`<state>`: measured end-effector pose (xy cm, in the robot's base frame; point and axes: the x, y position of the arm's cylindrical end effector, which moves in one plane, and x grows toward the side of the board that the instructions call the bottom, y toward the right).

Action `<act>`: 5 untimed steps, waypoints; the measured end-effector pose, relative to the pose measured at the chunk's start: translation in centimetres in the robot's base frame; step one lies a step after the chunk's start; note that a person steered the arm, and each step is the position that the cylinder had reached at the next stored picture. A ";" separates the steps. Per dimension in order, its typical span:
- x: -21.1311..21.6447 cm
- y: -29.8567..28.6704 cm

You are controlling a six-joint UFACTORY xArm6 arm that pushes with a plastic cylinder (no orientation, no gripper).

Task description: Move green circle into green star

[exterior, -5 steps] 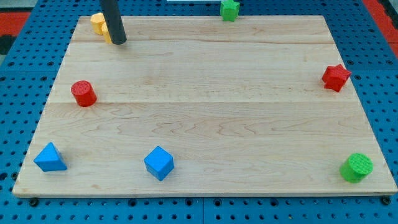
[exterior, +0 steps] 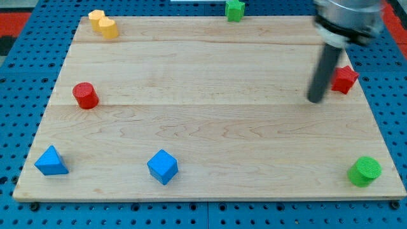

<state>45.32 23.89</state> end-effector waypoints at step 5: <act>14.9 -5.9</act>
<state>60.24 18.01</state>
